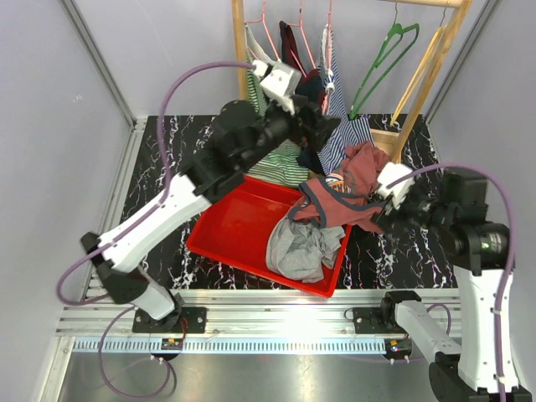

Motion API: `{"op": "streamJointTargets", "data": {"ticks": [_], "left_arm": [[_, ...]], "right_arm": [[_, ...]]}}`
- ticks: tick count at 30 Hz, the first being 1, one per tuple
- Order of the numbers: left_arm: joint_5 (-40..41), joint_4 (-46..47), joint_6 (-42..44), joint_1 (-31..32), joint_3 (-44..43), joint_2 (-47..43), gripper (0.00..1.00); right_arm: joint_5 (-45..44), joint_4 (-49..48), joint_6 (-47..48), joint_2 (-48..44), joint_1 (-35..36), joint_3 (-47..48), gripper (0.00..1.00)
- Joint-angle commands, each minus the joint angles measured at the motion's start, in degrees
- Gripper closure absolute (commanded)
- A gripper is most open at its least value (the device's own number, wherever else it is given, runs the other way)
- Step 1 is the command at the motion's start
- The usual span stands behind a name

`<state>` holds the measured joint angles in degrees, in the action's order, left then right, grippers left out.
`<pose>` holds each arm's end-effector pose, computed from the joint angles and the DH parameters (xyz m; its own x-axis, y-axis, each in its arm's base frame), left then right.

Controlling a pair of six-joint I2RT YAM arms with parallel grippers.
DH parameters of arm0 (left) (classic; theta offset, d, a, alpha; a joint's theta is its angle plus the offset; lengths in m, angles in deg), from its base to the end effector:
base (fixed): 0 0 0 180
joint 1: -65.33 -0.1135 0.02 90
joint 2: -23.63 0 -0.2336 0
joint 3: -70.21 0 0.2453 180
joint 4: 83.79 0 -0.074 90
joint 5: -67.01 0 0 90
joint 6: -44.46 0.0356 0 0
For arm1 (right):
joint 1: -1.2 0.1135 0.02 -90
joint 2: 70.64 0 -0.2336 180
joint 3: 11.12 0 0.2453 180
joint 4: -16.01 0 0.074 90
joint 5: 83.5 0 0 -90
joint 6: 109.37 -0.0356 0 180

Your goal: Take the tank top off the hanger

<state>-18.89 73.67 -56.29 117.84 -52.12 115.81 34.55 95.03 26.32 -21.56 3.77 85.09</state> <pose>0.2148 -0.2758 0.4846 -0.0604 -0.2270 -0.9720 0.7502 0.6321 -0.1942 0.1225 0.0223 0.4141 -0.0549 -0.6346 -0.7709 -0.6839 0.5864 -0.4340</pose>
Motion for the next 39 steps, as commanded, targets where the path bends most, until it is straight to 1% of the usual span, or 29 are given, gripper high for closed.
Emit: {"op": "streamJointTargets", "data": {"ticks": [1, 2, 3, 4, 5, 6, 7, 8, 9, 10, 11, 12, 13, 14, 15, 16, 17, 18, 21, 23, 26, 28, 30, 31, 33, 34, 36, 37, 39], "left_arm": [[-5.9, 4.0, 6.8, 0.3, 9.7, -7.6, 0.05], [-6.6, 4.0, 7.7, 0.2, 12.1, -11.1, 0.04], [-6.8, 4.0, 8.7, 0.2, 14.5, -12.8, 0.04], [-7.4, 3.7, 10.4, 0.2, 19.6, -14.4, 0.04], [-7.4, 3.7, 12.4, 0.2, 22.4, -16.4, 0.03], [-7.1, 3.7, 13.6, 0.2, 25.2, -19.9, 0.01], [-5.3, 3.5, 15.6, 0.2, 30.9, -22.0, 0.01], [-4.4, 3.3, 16.4, 0.2, 33.8, -23.9, 0.01], [-2.4, 3.0, 17.1, 0.1, 36.6, -27.5, 0.01], [-0.1, 2.3, 18.0, 0.1, 41.7, -29.1, 0.01], [0.9, 1.8, 18.4, 0.1, 44.2, -30.6, 0.01], [1.9, 0.6, 18.7, 0.1, 46.4, -33.6, 0.01], [3.6, 0.1, 18.7, 0.1, 50.4, -35.0, 0.01], [4.3, -0.3, 18.7, 0.1, 52.3, -36.7, 0.01], [5.1, -0.9, 18.7, 0.1, 55.5, -38.0, 0.01], [6.8, -1.1, 18.5, 0.1, 57.1, -41.0, 0.01], [7.8, -1.2, 18.4, 0.1, 58.5, -42.2, 0.01], [8.6, -1.4, 18.1, 0.2, 59.8, -43.6, 0.01], [10.3, -2.1, 16.9, 0.1, 63.8, -48.2, 0.01], [11.1, -3.0, 16.4, 0.1, 65.9, -50.7, 0.01], [12.2, -4.3, 16.5, 0.1, 66.3, -53.1, 0.01], [13.0, -5.5, 16.8, 0.1, 66.3, -54.0, 0.01], [13.3, -6.4, 17.3, 0.1, 66.4, -55.4, 0.01], [13.4, -6.6, 18.1, 0.1, 66.6, -56.0, 0.01], [13.7, -7.3, 19.1, 0.1, 67.2, -56.8, 0.01], [13.9, -7.5, 19.8, 0.1, 67.5, -57.7, 0.01], [14.5, -8.4, 20.8, 0.1, 68.2, -58.9, 0.01], [14.7, -8.6, 21.1, 0.1, 68.5, -59.2, 0.01], [15.1, -8.6, 21.8, 0.1, 69.4, -59.8, 0.01]], "right_arm": [[13.6, 10.1, 20.4, -0.1, -0.2, -7.2, 0.0], [13.5, 9.6, 21.9, 0.0, -0.2, -9.4, 0.0], [13.0, 7.9, 24.1, 0.1, -0.2, -13.2, 0.0], [11.2, 6.6, 24.8, 0.3, -0.1, -15.2, 0.0], [9.9, 5.0, 25.2, 0.5, -0.1, -17.1, 0.0], [8.7, 1.5, 25.9, 1.1, -0.2, -20.4, 0.0], [7.5, -0.2, 26.5, 1.5, -0.1, -22.0, 0.0], [4.9, -2.0, 27.2, 1.8, -0.1, -23.6, 0.0], [3.3, -5.8, 28.4, 2.2, -0.2, -26.7, 0.01], [1.6, -8.0, 29.0, 3.2, -0.2, -28.3, 0.0], [-2.3, -13.3, 29.4, 3.7, -0.1, -29.9, 0.01], [-4.4, -16.3, 30.0, 4.7, -0.2, -33.2, 0.0], [-8.0, -19.4, 30.0, 5.3, -0.2, -34.8, 0.0], [-9.6, -25.3, 30.0, 5.9, -0.2, -36.2, 0.0], [-10.9, -28.0, 30.0, 7.4, -0.1, -38.3, 0.0], [-13.1, -30.6, 29.9, 8.1, -0.1, -39.2, 0.0], [-13.9, -32.9, 29.8, 9.0, -0.2, -39.8, 0.0], [-14.5, -37.5, 29.3, 10.5, -0.2, -40.8, 0.0], [-16.1, -44.8, 28.1, 13.3, -0.2, -42.1, 0.0], [-15.8, -48.1, 27.2, 14.8, -0.2, -42.2, 0.0], [-14.4, -51.1, 26.5, 16.0, -0.2, -42.5, 0.0], [-11.9, -50.3, 25.4, 17.6, -0.2, -41.9, 0.09], [-10.3, -45.9, 25.3, 19.6, -0.2, -40.1, 0.21], [-9.2, -44.7, 25.1, 20.1, -0.2, -39.4, 0.43], [-9.1, -42.2, 24.0, 21.0, -0.1, -38.2, 0.69], [-9.2, -41.4, 23.5, 20.9, -0.2, -37.8, 0.84], [-9.0, -39.0, 21.0, 19.6, -0.3, -35.8, 0.98], [-8.0, -38.0, 20.1, 18.7, -0.2, -34.9, 1.0], [-6.4, -34.5, 17.3, 15.4, -0.3, -31.3, 1.0]]}}
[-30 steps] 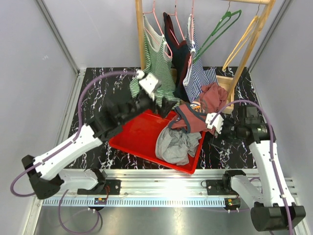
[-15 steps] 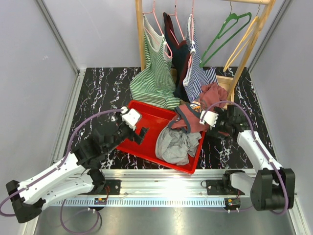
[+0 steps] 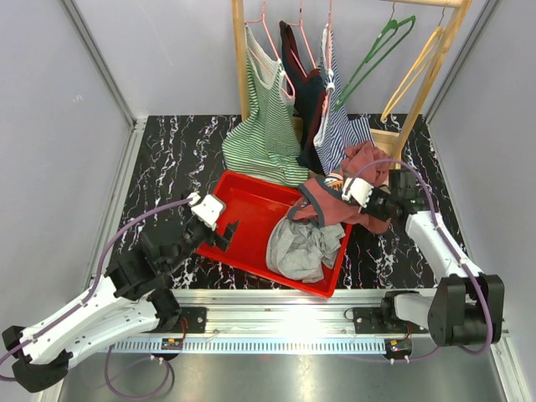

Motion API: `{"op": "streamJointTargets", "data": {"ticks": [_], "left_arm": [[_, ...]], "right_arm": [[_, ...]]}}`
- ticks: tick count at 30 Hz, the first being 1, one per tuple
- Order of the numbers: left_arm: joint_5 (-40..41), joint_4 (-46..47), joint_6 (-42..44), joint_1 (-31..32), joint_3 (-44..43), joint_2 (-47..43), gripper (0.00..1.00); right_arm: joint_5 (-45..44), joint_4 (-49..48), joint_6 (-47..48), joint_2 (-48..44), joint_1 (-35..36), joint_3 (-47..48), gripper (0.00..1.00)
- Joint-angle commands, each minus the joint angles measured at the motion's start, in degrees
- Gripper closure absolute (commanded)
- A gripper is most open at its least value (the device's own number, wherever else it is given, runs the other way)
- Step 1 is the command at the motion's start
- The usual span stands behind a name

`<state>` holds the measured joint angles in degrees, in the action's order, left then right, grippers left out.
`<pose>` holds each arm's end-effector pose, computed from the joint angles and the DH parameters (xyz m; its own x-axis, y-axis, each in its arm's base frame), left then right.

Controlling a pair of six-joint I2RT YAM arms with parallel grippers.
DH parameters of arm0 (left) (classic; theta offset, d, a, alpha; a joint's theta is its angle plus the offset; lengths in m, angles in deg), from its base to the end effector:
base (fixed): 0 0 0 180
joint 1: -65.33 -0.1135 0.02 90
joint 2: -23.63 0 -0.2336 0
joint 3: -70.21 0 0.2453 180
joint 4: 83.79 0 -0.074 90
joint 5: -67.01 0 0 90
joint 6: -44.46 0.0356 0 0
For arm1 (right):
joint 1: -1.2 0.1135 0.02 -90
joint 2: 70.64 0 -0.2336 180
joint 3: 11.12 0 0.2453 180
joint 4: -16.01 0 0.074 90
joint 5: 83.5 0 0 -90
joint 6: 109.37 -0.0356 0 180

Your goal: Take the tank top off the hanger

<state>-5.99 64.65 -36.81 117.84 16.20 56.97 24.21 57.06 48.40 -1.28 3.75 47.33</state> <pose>0.1059 -0.1210 0.3081 -0.0250 0.2711 -0.9622 0.5947 0.7777 0.2036 0.2443 0.0217 0.2007 -0.0851 -0.8865 -0.4549 -0.8152 0.3244 -0.4798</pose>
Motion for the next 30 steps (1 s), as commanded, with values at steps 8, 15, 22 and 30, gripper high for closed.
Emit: {"op": "streamJointTargets", "data": {"ticks": [8, 15, 22, 30], "left_arm": [[2.3, 2.6, 3.4, 0.2, 2.2, -1.9, 0.01], [3.0, 2.5, 3.4, 0.2, 2.5, -2.4, 0.01], [4.5, 2.5, 3.7, 0.1, 2.8, -3.1, 0.01], [6.6, 2.6, 3.6, 0.1, 3.3, -4.0, 0.01]], "right_arm": [[16.9, 30.9, -9.9, -5.9, -0.2, 33.7, 1.0], [26.9, 37.8, -21.1, -1.6, -0.2, 56.7, 1.0], [33.1, 24.5, -49.0, 4.7, -0.2, 79.2, 1.0], [45.8, 3.3, -81.9, 13.2, -0.9, 91.6, 1.0]]}}
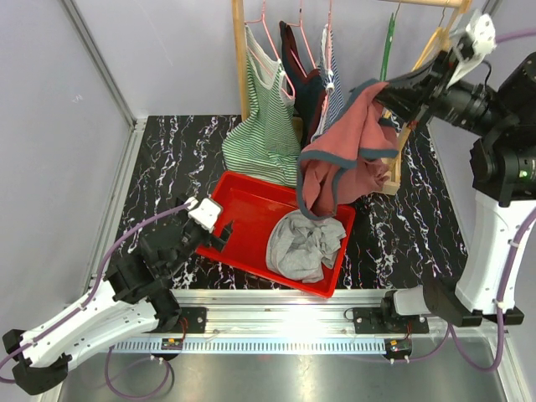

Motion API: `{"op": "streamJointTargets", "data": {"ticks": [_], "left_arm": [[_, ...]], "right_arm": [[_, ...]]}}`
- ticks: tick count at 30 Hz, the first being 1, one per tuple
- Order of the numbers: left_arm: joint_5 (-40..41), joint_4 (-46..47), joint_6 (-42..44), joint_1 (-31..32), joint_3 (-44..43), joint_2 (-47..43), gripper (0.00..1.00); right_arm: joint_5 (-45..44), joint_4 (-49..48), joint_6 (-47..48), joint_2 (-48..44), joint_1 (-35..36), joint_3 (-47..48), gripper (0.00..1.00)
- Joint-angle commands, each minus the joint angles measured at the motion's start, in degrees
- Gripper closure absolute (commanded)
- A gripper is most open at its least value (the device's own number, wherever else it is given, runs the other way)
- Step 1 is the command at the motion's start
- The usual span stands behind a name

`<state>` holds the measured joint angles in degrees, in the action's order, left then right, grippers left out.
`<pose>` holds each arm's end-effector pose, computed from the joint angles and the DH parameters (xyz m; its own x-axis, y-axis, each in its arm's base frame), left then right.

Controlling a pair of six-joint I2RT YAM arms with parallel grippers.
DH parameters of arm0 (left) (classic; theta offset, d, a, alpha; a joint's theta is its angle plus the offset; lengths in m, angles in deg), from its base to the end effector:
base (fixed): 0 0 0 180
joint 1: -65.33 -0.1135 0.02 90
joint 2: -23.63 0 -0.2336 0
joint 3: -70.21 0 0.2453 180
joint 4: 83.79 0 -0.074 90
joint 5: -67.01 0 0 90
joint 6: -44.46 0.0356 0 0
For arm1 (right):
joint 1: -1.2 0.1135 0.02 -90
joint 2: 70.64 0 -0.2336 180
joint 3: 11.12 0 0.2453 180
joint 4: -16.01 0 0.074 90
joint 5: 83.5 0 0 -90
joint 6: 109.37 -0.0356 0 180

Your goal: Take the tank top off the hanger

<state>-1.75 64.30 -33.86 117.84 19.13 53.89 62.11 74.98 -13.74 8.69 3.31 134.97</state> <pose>0.1032 -0.1133 0.2978 -0.0087 0.3214 -0.9469 0.5361 0.8009 0.2669 0.1656 0.0355 0.5812 0.2170 -0.0475 -0.9750 -0.8205 0.5322 -0.2085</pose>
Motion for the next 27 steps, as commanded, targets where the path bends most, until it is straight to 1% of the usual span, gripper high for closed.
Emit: {"op": "streamJointTargets", "data": {"ticks": [1, 2, 3, 4, 5, 6, 8, 11, 13, 15, 16, 19, 21, 22, 24, 25, 26, 27], "left_arm": [[2.4, 3.1, 0.6, 0.2, 0.4, -0.8, 0.01], [2.5, 3.2, 0.5, 0.1, 0.4, -0.8, 0.01], [2.7, 3.2, 0.3, 0.1, 0.5, -0.8, 0.01], [2.8, 3.3, 0.3, 0.1, 0.5, -0.8, 0.01], [2.8, 3.2, 0.2, 0.1, 0.5, -0.8, 0.01], [3.3, 3.2, 0.1, 0.1, 0.5, -0.8, 0.01], [3.6, 3.3, -0.3, 0.1, 0.5, -0.9, 0.01], [4.2, 3.5, -0.7, 0.1, 0.6, -1.3, 0.01], [4.3, 3.7, -0.7, 0.1, 0.7, -1.5, 0.01], [4.6, 4.0, -0.5, 0.1, 0.7, -1.6, 0.01], [4.7, 3.9, -0.4, 0.1, 0.7, -1.7, 0.01], [5.4, 3.6, -0.4, 0.1, 0.8, -2.4, 0.01], [5.7, 3.8, -0.6, 0.1, 1.0, -3.0, 0.01], [5.7, 4.0, -0.6, 0.0, 1.1, -3.4, 0.01], [5.7, 4.1, -0.6, 0.1, 1.2, -4.4, 0.01], [5.7, 4.2, -0.6, 0.2, 1.2, -4.6, 0.01], [5.7, 4.2, -0.5, 0.1, 1.3, -4.9, 0.01], [5.7, 4.1, -0.4, 0.2, 1.3, -5.1, 0.01]], "right_arm": [[8.5, -20.2, -22.9, 4.0, -0.7, 5.2, 1.0], [8.8, -22.6, -28.6, 5.4, -0.8, 7.6, 1.0], [9.5, -25.2, -31.4, 6.1, -0.7, 8.8, 1.0], [9.8, -30.5, -34.3, 6.6, -0.8, 10.5, 1.0], [9.9, -33.0, -39.4, 7.8, -0.7, 11.3, 1.0], [10.1, -35.2, -41.5, 8.1, -0.8, 12.0, 1.0], [10.0, -37.9, -44.2, 8.6, -0.7, 13.3, 1.0], [8.6, -35.0, -42.2, 8.5, -0.8, 13.3, 1.0], [8.1, -35.4, -42.5, 8.5, -0.7, 13.0, 1.0], [8.6, -38.0, -46.5, 8.6, -0.8, 12.6, 1.0], [9.0, -42.1, -50.8, 8.6, -0.8, 11.9, 1.0], [9.8, -48.4, -56.2, 7.9, -0.8, 8.3, 1.0], [10.1, -49.5, -58.3, 7.0, -0.8, 5.6, 1.0], [10.1, -50.3, -58.5, 6.6, -0.8, 2.0, 1.0], [11.0, -52.1, -60.0, 5.2, -0.7, -2.5, 1.0], [11.3, -55.7, -61.2, 4.6, -0.4, -7.7, 1.0], [11.5, -57.8, -64.0, 3.6, 0.2, -10.3, 1.0], [12.1, -60.0, -64.5, 3.0, 0.8, -12.7, 1.0]]}}
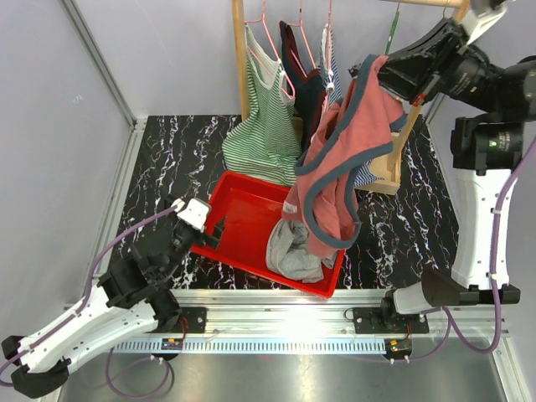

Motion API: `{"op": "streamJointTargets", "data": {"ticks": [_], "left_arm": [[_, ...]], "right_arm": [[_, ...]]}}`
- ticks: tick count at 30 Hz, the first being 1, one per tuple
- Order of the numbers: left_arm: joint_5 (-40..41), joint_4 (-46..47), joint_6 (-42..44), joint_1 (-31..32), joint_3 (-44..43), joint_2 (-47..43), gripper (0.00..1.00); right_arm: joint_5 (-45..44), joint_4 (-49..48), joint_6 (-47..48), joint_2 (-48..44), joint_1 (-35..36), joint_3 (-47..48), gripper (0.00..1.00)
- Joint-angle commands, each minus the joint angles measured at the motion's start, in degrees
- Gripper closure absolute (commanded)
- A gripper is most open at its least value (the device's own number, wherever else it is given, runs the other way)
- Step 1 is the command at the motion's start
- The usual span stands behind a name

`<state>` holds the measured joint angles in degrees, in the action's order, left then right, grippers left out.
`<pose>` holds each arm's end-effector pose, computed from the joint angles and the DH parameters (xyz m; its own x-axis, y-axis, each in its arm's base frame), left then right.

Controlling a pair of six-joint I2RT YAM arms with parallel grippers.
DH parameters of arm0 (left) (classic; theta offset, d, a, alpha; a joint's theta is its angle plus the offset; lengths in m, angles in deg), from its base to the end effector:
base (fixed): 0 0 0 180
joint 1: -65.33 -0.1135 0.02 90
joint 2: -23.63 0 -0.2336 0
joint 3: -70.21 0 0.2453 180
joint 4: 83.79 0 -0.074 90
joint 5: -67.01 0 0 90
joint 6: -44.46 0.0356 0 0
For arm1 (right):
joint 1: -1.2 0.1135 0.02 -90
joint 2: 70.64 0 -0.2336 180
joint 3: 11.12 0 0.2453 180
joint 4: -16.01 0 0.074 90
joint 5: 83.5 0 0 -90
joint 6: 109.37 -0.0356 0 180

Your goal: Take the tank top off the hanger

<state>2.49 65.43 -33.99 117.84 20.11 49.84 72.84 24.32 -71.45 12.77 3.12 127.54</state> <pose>0.0974 -0.1018 0.3033 0.0198 0.2711 -0.9623 0.4617 0.8513 0.2493 0.1921 0.0391 0.6116 -0.0549 0.3149 -0.9475 -0.9684 0.2143 0.1273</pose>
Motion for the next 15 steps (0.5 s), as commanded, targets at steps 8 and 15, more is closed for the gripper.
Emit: {"op": "streamJointTargets", "data": {"ticks": [8, 15], "left_arm": [[1.6, 3.0, -0.3, 0.1, 0.3, -2.3, 0.01], [1.5, 3.4, -0.5, 0.2, 0.6, -2.8, 0.01]], "right_arm": [[-5.2, 24.3, 30.6, -4.6, 12.3, -15.9, 1.0], [-19.3, 45.1, 64.4, -4.8, 20.7, -25.8, 1.0]]}}
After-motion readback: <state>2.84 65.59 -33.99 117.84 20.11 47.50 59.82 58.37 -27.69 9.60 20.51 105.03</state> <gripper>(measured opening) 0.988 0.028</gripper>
